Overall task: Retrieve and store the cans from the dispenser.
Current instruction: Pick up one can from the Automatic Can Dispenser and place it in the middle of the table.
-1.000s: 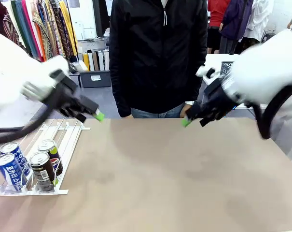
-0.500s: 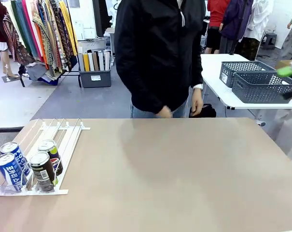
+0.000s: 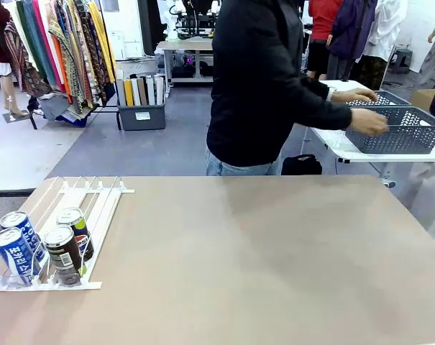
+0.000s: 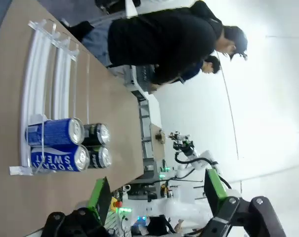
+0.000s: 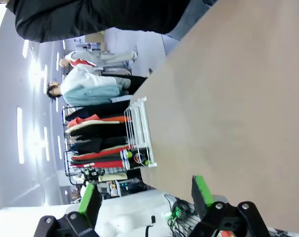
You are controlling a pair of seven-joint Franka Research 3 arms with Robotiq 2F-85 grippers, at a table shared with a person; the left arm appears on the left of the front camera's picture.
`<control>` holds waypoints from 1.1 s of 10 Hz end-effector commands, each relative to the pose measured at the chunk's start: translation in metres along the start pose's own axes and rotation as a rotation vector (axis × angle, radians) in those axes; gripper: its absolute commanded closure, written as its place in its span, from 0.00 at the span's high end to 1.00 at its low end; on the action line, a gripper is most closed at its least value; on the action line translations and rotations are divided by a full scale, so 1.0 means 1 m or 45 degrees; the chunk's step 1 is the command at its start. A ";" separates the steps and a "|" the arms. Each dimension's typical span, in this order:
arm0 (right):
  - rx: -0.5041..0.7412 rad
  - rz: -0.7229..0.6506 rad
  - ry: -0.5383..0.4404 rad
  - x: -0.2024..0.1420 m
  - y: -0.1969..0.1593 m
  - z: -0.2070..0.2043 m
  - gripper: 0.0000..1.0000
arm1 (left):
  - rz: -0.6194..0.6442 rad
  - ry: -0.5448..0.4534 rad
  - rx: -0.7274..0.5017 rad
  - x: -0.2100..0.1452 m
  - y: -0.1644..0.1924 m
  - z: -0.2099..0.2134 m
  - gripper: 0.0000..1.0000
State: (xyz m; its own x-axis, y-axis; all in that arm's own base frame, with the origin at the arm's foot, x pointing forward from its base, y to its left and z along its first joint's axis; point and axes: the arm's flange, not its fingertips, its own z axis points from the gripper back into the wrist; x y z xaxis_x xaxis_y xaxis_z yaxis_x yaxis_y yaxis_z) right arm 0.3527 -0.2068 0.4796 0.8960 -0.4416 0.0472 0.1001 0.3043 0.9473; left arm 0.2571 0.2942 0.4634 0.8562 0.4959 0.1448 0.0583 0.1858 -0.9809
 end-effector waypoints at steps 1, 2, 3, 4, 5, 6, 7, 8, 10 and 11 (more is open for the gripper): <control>-0.031 0.000 0.039 -0.005 0.004 0.001 1.00 | -0.015 0.038 -0.029 -0.006 -0.010 0.001 1.00; -0.031 0.000 0.039 -0.005 0.004 0.001 1.00 | -0.015 0.038 -0.029 -0.006 -0.010 0.001 1.00; -0.031 0.000 0.039 -0.005 0.004 0.001 1.00 | -0.015 0.038 -0.029 -0.006 -0.010 0.001 1.00; -0.031 0.000 0.039 -0.005 0.004 0.001 1.00 | -0.015 0.038 -0.029 -0.006 -0.010 0.001 1.00; -0.031 0.000 0.039 -0.005 0.004 0.001 1.00 | -0.015 0.038 -0.029 -0.006 -0.010 0.001 1.00; -0.031 0.000 0.039 -0.005 0.004 0.001 1.00 | -0.015 0.038 -0.029 -0.006 -0.010 0.001 1.00; -0.031 0.000 0.039 -0.005 0.004 0.001 1.00 | 0.011 0.038 -0.012 -0.006 -0.009 0.000 1.00; -0.031 0.000 0.039 -0.005 0.004 0.001 1.00 | -0.043 0.130 0.118 -0.006 -0.036 -0.013 1.00; -0.031 0.000 0.039 -0.005 0.004 0.001 1.00 | -0.193 0.378 0.451 -0.015 -0.091 -0.066 1.00; -0.031 0.000 0.039 -0.005 0.004 0.001 1.00 | -0.270 0.543 0.613 -0.025 -0.114 -0.099 1.00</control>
State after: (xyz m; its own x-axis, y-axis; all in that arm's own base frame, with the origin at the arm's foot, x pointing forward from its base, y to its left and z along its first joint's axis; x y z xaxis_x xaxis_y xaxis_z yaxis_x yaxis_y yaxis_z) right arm 0.3495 -0.2026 0.4818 0.9042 -0.4257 0.0339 0.1170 0.3233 0.9390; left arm 0.2775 0.2103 0.5443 0.9613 0.2066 0.1821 0.0459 0.5318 -0.8456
